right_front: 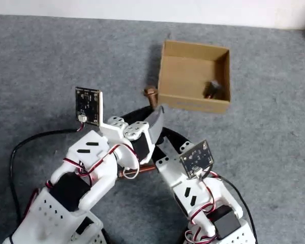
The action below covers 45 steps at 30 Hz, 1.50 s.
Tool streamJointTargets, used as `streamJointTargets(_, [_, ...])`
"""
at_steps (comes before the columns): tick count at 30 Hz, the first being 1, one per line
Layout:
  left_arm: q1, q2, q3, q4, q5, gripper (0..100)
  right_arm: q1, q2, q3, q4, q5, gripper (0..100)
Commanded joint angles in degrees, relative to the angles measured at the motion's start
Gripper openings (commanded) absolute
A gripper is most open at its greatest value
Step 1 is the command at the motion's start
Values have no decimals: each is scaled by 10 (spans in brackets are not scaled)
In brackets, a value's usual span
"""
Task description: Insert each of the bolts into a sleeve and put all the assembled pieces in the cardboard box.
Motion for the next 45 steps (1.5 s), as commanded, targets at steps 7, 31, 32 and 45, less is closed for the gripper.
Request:
streamJointTargets(7, [-20,-8,-15,-2,-5,4,8,-8,-15,-19,-6,5])
streamJointTargets(31, [-36,-2,11,-45,-5,4,17,-8,-19,-18,-8,5])
streamJointTargets(32, [-34,-2,16,-49,-5,4,12,-8,-18,-18,-7,5])
streamJointTargets(45, [-27,-3,61,-77,-1,4,9,-8,-15,-19,-6,5])
